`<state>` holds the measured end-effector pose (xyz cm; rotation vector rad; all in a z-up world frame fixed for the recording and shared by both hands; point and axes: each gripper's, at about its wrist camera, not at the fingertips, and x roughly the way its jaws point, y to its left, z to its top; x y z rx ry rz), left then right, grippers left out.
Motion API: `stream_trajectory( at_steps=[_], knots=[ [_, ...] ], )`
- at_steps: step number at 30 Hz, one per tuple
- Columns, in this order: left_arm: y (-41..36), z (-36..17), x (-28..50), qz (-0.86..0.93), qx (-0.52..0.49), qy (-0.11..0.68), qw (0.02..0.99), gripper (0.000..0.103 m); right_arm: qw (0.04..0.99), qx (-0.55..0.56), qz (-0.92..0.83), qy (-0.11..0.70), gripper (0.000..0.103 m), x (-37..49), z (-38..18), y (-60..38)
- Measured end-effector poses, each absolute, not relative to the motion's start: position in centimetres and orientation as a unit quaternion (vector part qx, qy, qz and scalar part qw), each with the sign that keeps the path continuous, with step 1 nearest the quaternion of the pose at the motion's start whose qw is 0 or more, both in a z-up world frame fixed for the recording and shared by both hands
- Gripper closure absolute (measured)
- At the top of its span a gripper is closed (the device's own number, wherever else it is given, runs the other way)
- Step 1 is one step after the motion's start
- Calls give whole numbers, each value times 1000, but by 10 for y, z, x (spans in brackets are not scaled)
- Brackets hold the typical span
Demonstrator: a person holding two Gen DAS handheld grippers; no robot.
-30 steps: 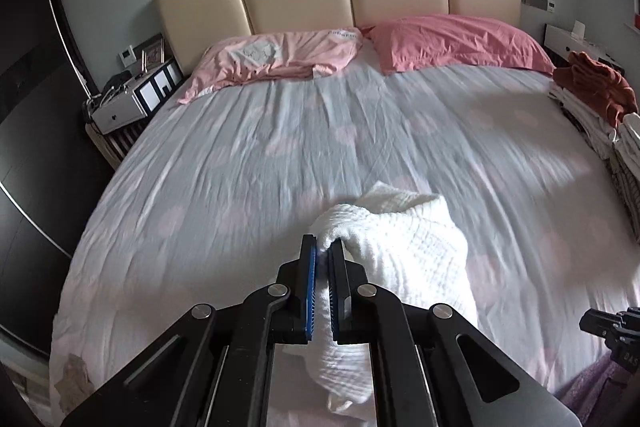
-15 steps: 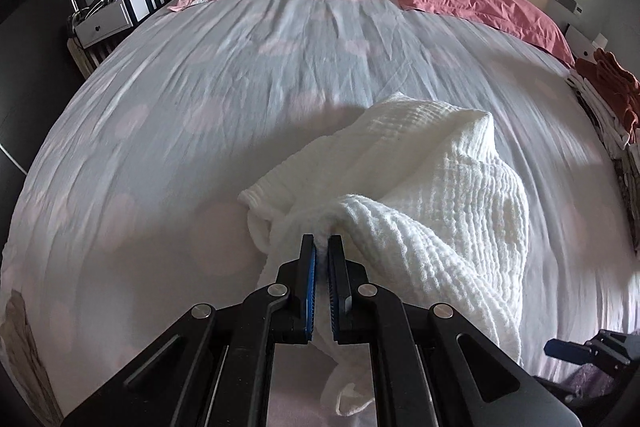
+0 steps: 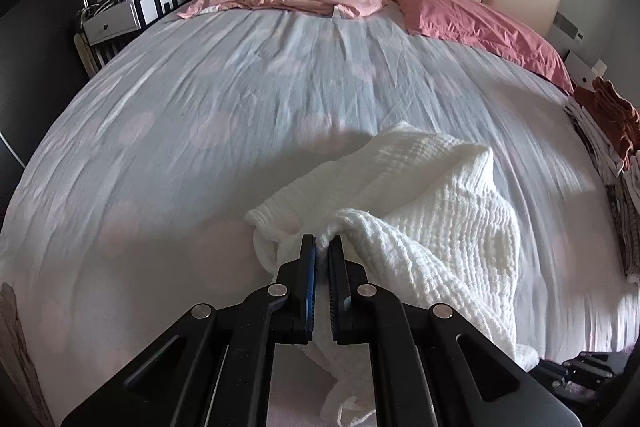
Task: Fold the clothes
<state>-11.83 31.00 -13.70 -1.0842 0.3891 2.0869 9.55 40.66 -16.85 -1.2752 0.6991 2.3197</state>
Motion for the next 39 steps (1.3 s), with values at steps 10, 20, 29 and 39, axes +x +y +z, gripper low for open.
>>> stream_trajectory(
  at_steps=[10,20,29,39],
  knots=[
    [283,-19,-99,859,-316,96,392,99,334,-327,854,228,101,151,-62,462],
    [256,96,-58,880,-196,41,430,99,410,-187,886,113,102,198,99,454],
    [299,33,-73,861,-269,136,409,99,404,-245,867,156,101,190,57,479],
    [326,-71,-62,797,-371,215,426,47,361,-355,827,243,89,177,-60,499]
  ],
)
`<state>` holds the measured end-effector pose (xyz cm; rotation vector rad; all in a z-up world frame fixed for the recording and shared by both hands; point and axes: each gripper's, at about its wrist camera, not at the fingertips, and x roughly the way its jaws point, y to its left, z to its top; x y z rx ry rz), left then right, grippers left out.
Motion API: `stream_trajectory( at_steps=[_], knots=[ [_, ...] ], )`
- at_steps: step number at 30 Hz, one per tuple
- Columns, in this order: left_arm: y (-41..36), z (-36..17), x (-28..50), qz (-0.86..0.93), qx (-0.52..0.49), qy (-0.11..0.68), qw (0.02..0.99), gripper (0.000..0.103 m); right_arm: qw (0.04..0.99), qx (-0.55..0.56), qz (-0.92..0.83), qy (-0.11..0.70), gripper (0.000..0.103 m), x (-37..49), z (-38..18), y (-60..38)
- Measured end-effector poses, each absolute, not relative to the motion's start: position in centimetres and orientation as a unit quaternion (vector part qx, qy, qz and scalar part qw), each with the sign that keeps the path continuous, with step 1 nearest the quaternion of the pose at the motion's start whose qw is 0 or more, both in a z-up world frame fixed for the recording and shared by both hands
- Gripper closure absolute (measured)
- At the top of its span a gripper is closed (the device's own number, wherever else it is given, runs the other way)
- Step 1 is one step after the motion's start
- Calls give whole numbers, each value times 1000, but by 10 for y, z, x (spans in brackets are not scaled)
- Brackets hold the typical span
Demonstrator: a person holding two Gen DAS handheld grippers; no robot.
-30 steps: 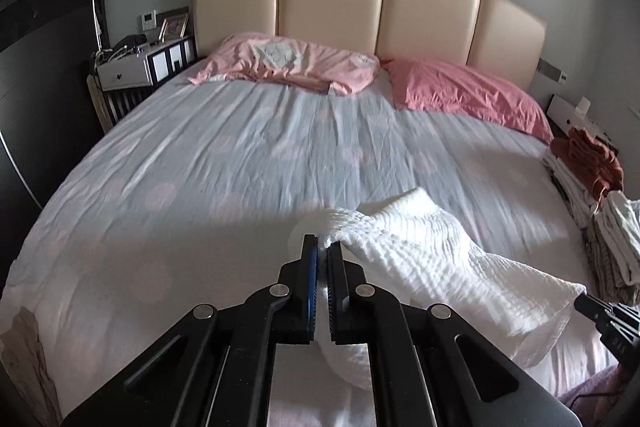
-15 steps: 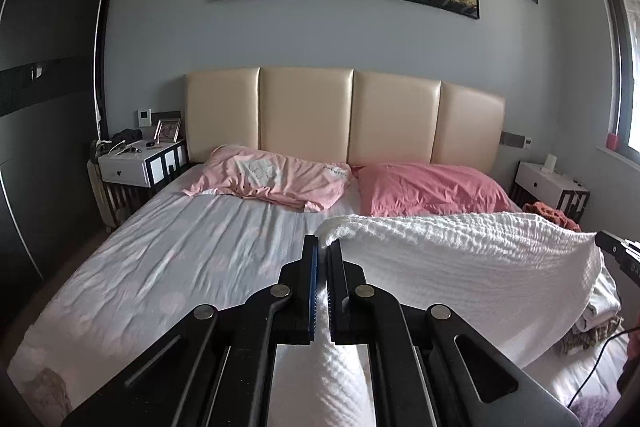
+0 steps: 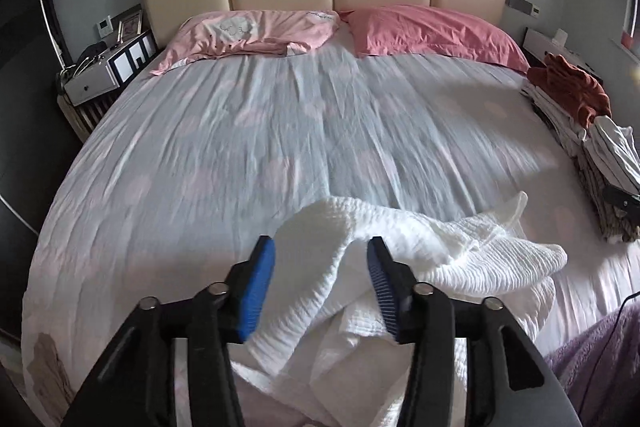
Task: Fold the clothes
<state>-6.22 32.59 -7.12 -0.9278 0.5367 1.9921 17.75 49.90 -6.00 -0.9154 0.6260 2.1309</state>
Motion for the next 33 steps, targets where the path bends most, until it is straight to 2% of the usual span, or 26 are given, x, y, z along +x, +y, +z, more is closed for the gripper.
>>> stream_trajectory(
  at_steps=[2,5,7,9,15,17,18,21,23,28,33],
  knots=[
    [327,-77,-51,786,-373,225,440,45,348,-376,816,269,79,178,-83,497],
    [332,-85,-33,758,-386,238,469,41,319,-404,795,321,74,183,-117,486],
    [337,-93,-21,738,-396,246,487,32,299,-421,779,354,67,186,-139,478],
    [343,-103,-7,716,-408,257,506,32,295,-435,764,373,61,190,-155,472],
    [362,-131,26,670,-423,290,537,32,282,-456,741,403,60,193,-178,465],
    [367,-138,36,658,-423,304,544,32,281,-465,739,398,64,188,-182,465],
    [369,-141,39,652,-424,310,547,32,277,-471,738,396,76,185,-185,464],
    [371,-149,42,641,-432,321,547,32,261,-479,743,387,91,177,-189,461],
    [373,-154,44,634,-438,328,547,32,255,-466,758,378,97,176,-184,458],
    [375,-164,46,623,-448,340,543,32,283,-407,793,353,100,185,-159,462],
    [370,-157,30,639,-459,307,537,32,360,-361,793,334,101,200,-133,498]
  ],
)
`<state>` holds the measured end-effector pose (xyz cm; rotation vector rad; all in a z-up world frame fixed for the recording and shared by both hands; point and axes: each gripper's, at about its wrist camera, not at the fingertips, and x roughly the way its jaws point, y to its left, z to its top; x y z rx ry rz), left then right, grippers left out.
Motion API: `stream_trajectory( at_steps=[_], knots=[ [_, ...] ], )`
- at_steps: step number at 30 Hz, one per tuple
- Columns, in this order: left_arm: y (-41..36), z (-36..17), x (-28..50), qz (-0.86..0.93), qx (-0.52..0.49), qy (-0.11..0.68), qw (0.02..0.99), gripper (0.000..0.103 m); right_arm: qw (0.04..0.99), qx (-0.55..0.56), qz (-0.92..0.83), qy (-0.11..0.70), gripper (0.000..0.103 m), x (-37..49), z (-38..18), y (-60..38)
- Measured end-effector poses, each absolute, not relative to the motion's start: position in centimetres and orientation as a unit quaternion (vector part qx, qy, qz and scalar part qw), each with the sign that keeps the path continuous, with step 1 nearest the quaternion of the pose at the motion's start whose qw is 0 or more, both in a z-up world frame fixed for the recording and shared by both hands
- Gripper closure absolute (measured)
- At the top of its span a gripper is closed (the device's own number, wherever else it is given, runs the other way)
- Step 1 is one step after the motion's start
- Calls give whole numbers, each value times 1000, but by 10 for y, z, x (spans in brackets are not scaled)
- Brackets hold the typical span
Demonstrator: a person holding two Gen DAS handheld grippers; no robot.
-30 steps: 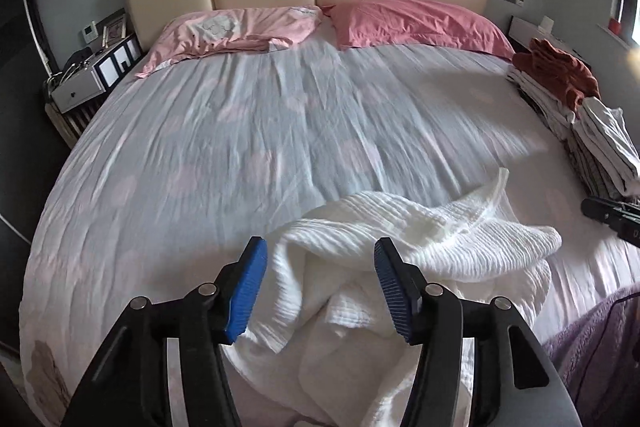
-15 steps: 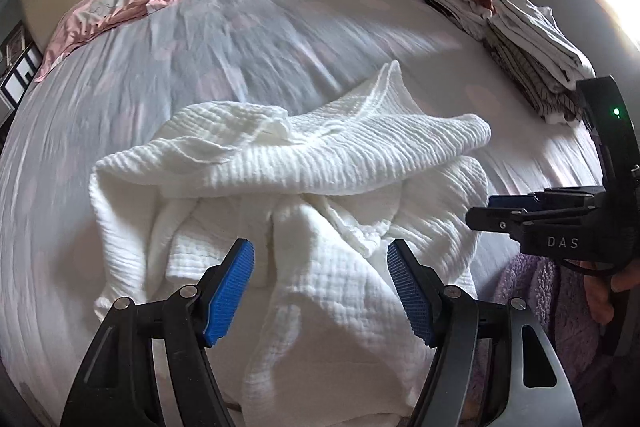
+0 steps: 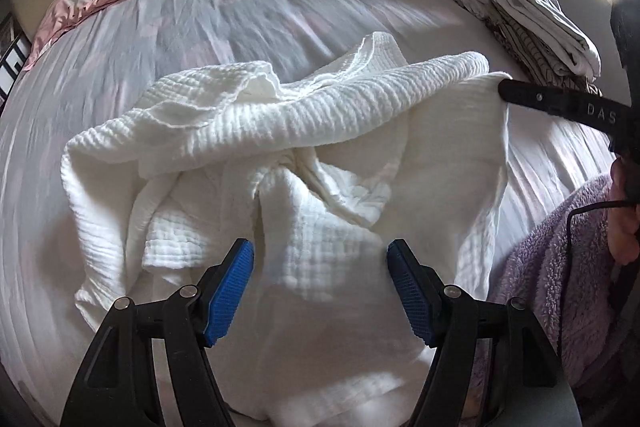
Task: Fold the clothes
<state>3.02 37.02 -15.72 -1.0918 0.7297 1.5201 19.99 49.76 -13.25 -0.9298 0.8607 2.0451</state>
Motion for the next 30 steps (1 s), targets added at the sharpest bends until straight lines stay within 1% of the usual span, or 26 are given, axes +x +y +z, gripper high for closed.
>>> stream_trajectory(
  at_steps=[8,12,13,15,18,20,22,23,24,26,27,30],
  knots=[
    [358,-145,-9,686,-469,257,493,32,463,-334,767,292,101,222,-108,560],
    [353,-147,-33,706,-487,230,461,32,505,-337,736,299,101,247,-109,589],
    [352,-148,-39,709,-492,224,453,32,506,-343,727,311,101,254,-115,594],
    [352,-151,-50,713,-503,218,437,32,476,-373,721,339,97,260,-132,601],
    [350,-152,-67,723,-510,209,416,32,460,-380,711,371,96,273,-146,600],
    [350,-148,-80,728,-511,205,408,32,456,-368,712,386,95,279,-142,601],
    [354,-147,-90,725,-512,208,410,32,450,-359,728,372,92,274,-129,601],
    [358,-149,-93,720,-515,213,413,32,447,-355,736,365,86,271,-122,600],
    [362,-152,-96,715,-519,219,415,32,443,-350,744,358,78,269,-115,600],
    [369,-161,-103,702,-532,228,416,32,413,-361,764,341,70,252,-106,605],
    [371,-166,-106,697,-539,229,414,32,396,-368,771,336,67,241,-105,608],
    [377,-185,-119,682,-564,217,411,32,351,-404,781,323,66,205,-112,619]
  ],
)
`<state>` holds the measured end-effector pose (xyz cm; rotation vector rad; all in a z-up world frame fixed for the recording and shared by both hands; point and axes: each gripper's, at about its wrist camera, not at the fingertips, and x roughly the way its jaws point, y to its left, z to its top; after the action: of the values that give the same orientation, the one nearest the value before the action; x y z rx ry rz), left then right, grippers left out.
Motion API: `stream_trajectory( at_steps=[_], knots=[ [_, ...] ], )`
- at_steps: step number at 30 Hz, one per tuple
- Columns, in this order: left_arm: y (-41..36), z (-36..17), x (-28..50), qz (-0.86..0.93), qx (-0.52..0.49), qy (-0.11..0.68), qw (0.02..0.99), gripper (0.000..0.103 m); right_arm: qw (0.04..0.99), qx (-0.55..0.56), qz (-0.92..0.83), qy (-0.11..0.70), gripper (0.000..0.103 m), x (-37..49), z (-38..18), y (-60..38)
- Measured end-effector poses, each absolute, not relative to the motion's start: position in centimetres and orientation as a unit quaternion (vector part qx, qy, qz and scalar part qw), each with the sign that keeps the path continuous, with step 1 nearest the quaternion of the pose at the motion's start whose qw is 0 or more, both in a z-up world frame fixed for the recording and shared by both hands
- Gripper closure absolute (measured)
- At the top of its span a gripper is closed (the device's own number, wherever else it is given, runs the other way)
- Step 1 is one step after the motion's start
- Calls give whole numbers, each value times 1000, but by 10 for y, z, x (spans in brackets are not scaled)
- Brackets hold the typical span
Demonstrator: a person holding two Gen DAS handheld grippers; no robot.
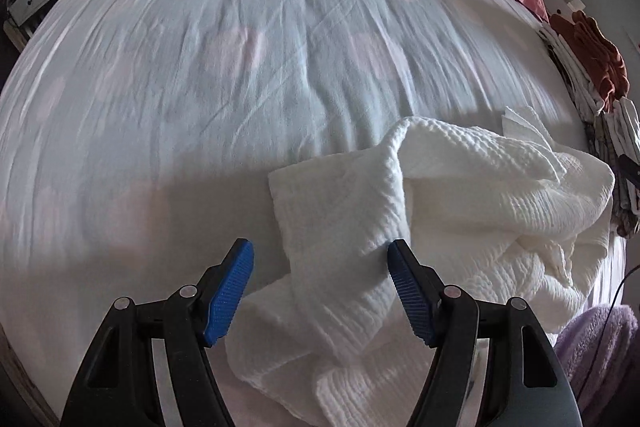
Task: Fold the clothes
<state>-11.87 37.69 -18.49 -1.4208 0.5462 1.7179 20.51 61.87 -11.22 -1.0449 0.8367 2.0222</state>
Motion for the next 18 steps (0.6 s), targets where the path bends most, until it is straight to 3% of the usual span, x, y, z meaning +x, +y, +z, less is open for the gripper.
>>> stream_trajectory(
  at_steps=[8,16,18],
  knots=[
    [380,-229,-136,665,-614,170,390,32,301,-474,765,316,65,137,-170,640],
    [390,-235,-114,685,-575,212,394,29,280,-524,746,301,66,87,-225,649],
    [393,-233,-109,689,-563,224,398,36,289,-523,752,278,77,86,-224,641]
  ],
)
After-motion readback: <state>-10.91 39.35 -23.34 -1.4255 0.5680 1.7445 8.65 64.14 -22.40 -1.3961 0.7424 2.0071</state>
